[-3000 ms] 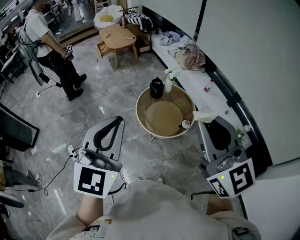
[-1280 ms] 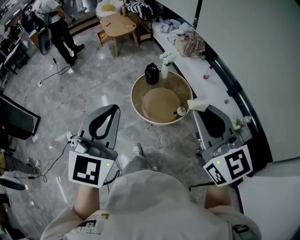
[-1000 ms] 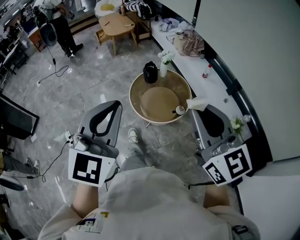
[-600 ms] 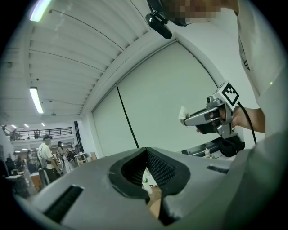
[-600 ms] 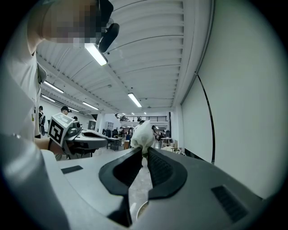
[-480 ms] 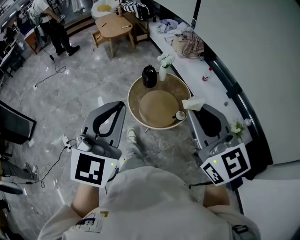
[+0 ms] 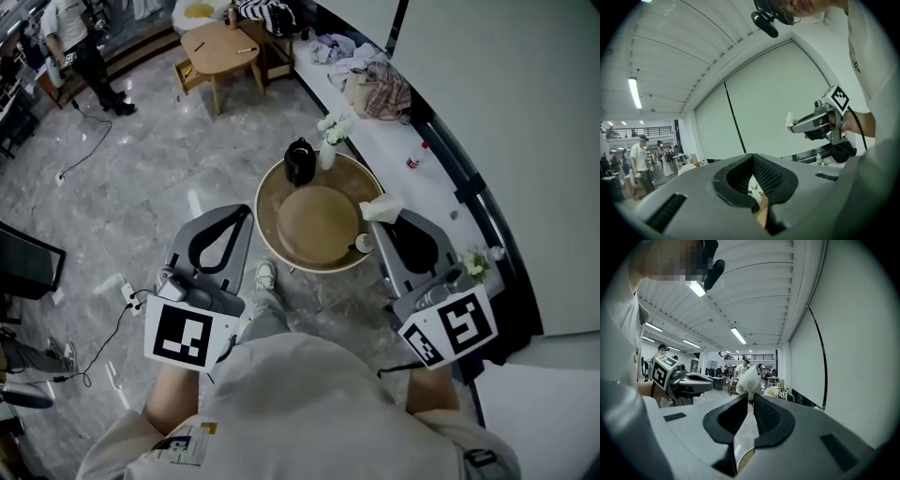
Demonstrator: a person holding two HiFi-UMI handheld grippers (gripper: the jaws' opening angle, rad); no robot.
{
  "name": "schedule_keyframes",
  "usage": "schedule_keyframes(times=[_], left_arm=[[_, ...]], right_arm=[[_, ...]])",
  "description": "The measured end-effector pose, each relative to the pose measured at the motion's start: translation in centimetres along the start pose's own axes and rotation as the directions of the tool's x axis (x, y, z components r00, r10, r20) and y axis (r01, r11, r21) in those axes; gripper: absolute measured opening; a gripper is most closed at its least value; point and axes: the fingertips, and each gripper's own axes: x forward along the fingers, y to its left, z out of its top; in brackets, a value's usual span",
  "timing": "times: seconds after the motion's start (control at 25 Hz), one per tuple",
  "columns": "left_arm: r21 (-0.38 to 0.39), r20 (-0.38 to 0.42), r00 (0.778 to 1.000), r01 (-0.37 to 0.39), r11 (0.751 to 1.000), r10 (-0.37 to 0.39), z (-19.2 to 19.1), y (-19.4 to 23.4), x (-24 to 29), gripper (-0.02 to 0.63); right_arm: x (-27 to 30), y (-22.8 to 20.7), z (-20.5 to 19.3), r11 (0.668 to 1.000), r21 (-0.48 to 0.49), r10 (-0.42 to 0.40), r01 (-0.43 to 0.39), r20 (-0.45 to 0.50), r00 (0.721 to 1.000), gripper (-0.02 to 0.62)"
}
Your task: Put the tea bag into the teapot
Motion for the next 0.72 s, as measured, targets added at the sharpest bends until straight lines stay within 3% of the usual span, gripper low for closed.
schedule_keyframes(times=[0.72], left_arm=[[-0.047, -0.002, 0.995, 0.102, 0.994, -0.102, -5.4, 18.0, 11.4, 0.008]], right_arm=[[21.0, -4.1, 1.0, 0.998, -0.011, -0.07, 0.069, -0.109, 0.992, 0.04]])
